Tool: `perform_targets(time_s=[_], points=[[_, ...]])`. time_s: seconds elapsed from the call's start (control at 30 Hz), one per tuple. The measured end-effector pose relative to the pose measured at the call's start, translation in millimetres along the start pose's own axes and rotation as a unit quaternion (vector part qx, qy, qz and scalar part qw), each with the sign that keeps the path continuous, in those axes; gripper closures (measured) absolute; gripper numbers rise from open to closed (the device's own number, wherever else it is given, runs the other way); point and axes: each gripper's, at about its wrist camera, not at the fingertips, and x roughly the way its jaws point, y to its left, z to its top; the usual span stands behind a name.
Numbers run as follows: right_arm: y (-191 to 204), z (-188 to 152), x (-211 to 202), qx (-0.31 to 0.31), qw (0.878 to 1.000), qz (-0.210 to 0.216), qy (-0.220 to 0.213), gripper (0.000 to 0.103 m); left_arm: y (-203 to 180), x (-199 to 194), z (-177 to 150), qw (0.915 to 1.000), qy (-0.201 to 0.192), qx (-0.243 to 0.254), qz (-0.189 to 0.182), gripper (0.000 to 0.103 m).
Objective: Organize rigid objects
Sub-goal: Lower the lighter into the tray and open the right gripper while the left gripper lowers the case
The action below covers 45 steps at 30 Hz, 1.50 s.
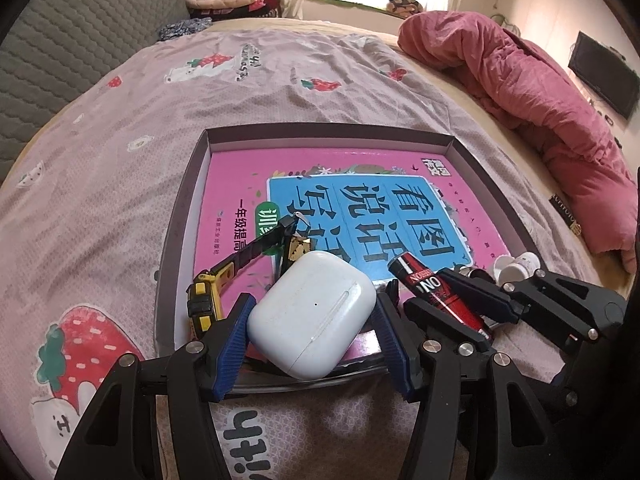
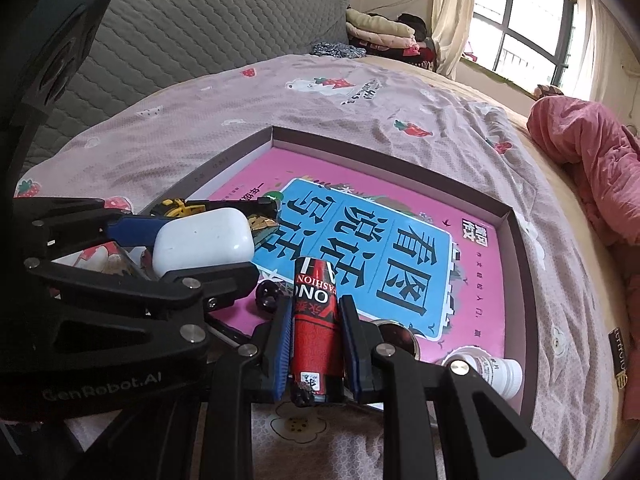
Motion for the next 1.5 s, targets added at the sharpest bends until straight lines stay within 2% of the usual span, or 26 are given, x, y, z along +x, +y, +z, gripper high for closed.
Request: perform_targets(time_s=[0.2, 0.57, 0.8, 0.93, 1.0, 1.07, 1.2, 1.5], points=[[0.8, -3.0, -1.5, -0.011, 1.000, -0.010, -0.002, 0.080, -3.7, 0.7, -1.7, 0.9999, 0.000, 0.012, 0.008, 0.042], [-7.1, -4.3, -6.1, 0.010, 1.000, 0.000, -0.003, 0.080, -2.5, 2.3, -2.0, 1.0000, 0.003, 0.006, 0.002, 0.042], [2.4, -3.9, -7.3, -0.031, 0.999, -0.026, 0.001, 0.080, -3.0, 2.7, -1.9, 1.0000, 0.004, 0.007, 0.001, 0.042], [1.5, -3.8, -10.5, -0.028, 0.999, -0.019, -0.005, 0.080, -2.8, 2.8, -1.9, 0.9999, 0.005, 0.009, 0.002, 0.042], [0.9, -4.0, -13.2, -0.030, 0.999, -0.025, -0.010, 0.078, -2.9, 2.8, -2.0, 0.9999, 0.004, 0.009, 0.002, 0.042], [-0.4, -5.0, -17.5, -0.034, 0.999, -0.028, -0.017, 0.069, -3.6, 3.3, -2.0, 0.9999, 0.005, 0.010, 0.003, 0.042], [-7.6, -7.1, -25.7, -0.021, 0.999, -0.028, -0.025, 0.061, -4.1, 3.3, -2.4, 0.9999, 0.004, 0.009, 0.002, 0.042], [-21.3, -13.3, -35.7, 0.002, 0.999, -0.041, -0.032, 0.060, -4.9, 3.8, -2.8, 0.9999, 0.007, 0.009, -0.003, 0.042]])
